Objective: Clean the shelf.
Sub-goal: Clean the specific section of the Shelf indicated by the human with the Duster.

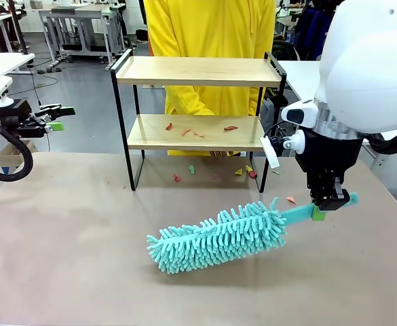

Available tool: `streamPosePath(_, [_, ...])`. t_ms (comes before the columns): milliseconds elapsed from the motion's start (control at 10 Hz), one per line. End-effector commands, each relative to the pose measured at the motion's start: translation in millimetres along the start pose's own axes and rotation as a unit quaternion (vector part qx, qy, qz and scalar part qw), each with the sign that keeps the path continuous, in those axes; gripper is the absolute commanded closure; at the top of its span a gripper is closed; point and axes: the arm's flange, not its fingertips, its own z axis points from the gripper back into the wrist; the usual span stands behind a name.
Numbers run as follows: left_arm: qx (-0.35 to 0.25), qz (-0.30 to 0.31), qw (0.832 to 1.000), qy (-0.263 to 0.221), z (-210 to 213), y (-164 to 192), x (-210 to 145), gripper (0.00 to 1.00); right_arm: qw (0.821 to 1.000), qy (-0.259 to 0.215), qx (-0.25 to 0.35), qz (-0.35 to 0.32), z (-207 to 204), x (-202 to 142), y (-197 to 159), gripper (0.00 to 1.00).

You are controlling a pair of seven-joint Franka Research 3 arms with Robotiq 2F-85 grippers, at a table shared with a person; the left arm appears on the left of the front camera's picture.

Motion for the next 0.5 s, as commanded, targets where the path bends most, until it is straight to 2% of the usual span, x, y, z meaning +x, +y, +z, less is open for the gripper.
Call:
streamPosePath(0, [0.000,-0.009,1.000,-0.001,0.5,-0.8,3.2,0.00,1.000,-0.015,0.005,-0.002,-1.3,-0.8,2.6,0.87])
streamPosePath(200, [0.000,-0.009,1.000,-0.001,0.5,-0.8,3.2,0.00,1.000,-0.015,0.005,-0.002,-1.3,-0.8,2.6,0.87])
streamPosePath(300, [0.000,-0.009,1.000,-0.001,0.5,-0.8,3.2,0.00,1.000,0.000,0.000,0.000,0.0,0.0,0.0,0.87])
streamPosePath(400, [0.000,-0.009,1.000,-0.001,0.5,-0.8,3.2,0.00,0.997,-0.043,-0.024,-0.063,3.2,12.7,-3.0,0.87])
